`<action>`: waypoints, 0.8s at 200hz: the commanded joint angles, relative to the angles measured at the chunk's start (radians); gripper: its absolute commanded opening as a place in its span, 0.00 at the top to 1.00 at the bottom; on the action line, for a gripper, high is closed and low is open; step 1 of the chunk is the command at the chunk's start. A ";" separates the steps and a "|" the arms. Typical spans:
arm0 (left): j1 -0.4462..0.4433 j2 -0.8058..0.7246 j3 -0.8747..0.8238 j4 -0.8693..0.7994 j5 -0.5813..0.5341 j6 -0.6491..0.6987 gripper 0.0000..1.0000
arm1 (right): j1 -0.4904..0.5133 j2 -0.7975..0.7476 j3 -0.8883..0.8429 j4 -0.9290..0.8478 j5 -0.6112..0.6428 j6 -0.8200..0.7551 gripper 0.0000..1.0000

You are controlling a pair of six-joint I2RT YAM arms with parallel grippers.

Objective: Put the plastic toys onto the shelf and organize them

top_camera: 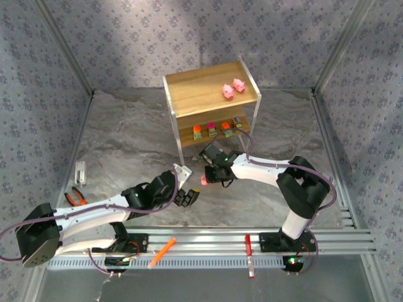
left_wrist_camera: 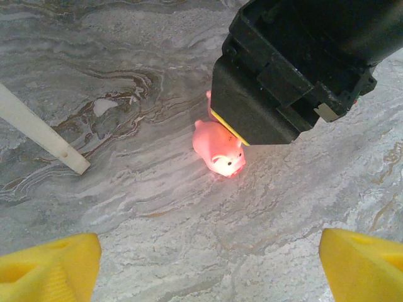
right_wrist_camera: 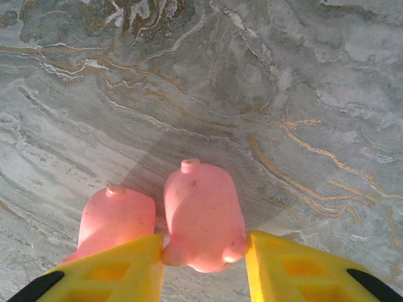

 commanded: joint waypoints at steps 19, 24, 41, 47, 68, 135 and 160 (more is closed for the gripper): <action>-0.006 -0.007 0.011 0.004 0.002 0.004 0.11 | -0.004 -0.014 -0.009 -0.031 0.015 -0.003 0.62; -0.006 -0.007 0.011 0.002 0.001 0.003 0.11 | -0.005 -0.016 -0.008 -0.032 0.015 -0.002 0.62; -0.006 -0.007 0.010 0.003 0.002 0.002 0.10 | -0.007 -0.023 -0.011 -0.039 0.020 -0.003 0.62; -0.006 -0.007 0.011 0.003 0.002 0.003 0.11 | -0.007 -0.026 -0.012 -0.039 0.021 -0.003 0.62; -0.005 -0.007 0.011 0.003 0.002 0.003 0.11 | -0.010 -0.039 -0.018 -0.042 0.024 -0.003 0.62; -0.007 -0.001 0.012 0.004 0.002 0.004 0.11 | -0.016 -0.075 -0.045 -0.056 0.033 -0.002 0.62; -0.006 0.001 0.012 0.004 0.003 0.004 0.11 | -0.019 -0.096 -0.057 -0.063 0.038 -0.002 0.62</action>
